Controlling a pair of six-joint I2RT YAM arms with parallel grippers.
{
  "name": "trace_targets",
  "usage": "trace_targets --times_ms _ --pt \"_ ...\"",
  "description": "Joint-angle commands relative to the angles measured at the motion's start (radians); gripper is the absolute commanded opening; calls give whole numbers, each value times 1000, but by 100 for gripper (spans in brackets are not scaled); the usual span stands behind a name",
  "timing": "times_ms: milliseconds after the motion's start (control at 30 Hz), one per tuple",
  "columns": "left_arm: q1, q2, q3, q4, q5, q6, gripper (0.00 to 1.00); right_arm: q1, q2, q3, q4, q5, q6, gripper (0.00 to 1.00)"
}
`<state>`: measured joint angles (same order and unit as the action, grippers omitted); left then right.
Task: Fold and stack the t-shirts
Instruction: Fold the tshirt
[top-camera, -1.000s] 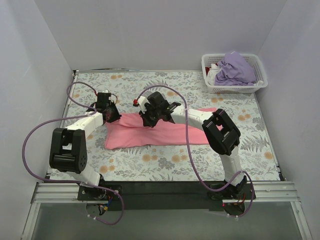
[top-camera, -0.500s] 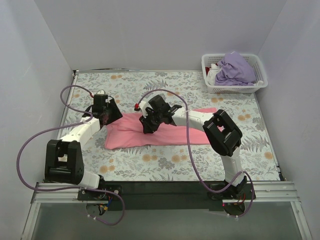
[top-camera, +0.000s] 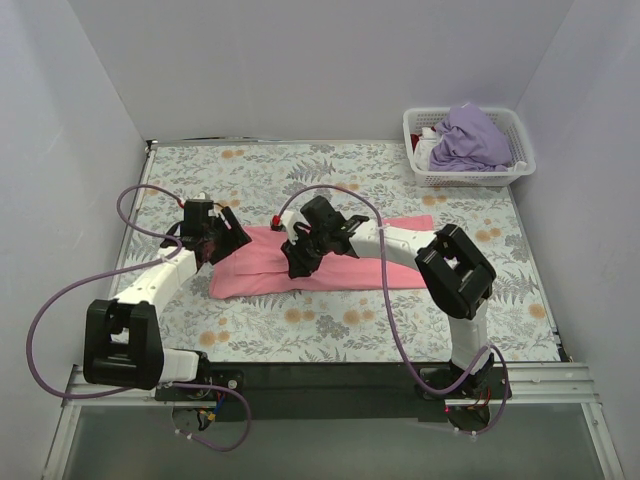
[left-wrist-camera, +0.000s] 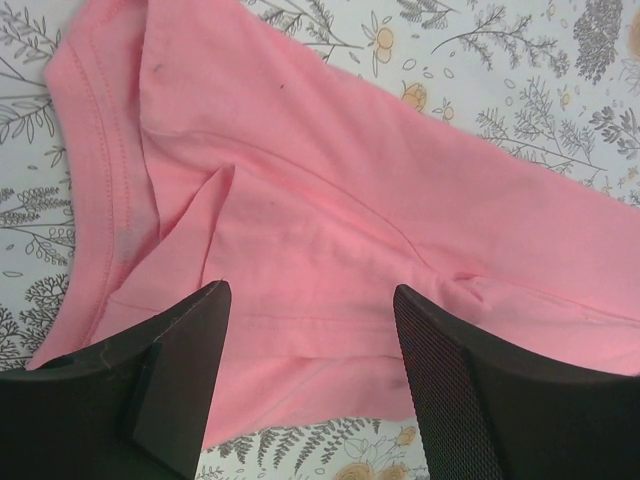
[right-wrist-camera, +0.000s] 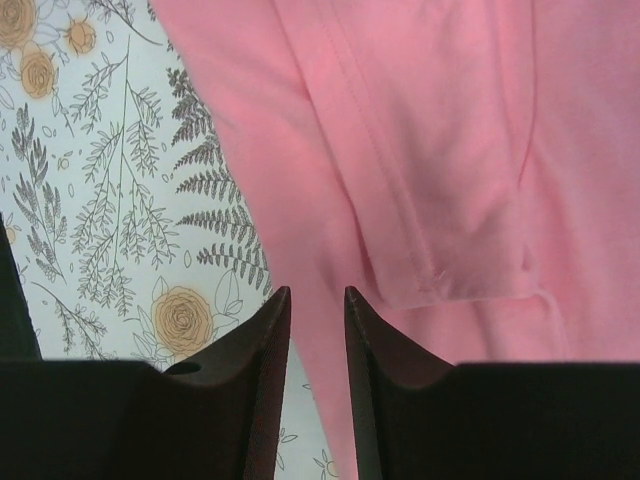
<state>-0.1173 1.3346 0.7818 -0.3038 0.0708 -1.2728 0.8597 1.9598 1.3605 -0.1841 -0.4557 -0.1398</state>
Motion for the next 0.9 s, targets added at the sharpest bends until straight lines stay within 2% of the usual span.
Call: trace_targets --times_ms 0,200,433,600,733,867 --pt "-1 -51 -18 -21 30 -23 65 9 -29 -29 -9 -29 -12 35" --pt "-30 -54 -29 -29 41 -89 61 1 -91 -61 8 40 58 35" --pt "-45 -38 -105 -52 -87 -195 52 -88 -186 -190 71 61 172 35" --pt "-45 -41 -128 -106 -221 -229 50 -238 -309 -403 101 149 270 35" --pt "-38 0 -124 -124 -262 -232 51 -400 -421 -568 121 238 331 36" --pt "-28 64 -116 -127 -272 -252 51 -510 -489 -685 132 323 356 38"
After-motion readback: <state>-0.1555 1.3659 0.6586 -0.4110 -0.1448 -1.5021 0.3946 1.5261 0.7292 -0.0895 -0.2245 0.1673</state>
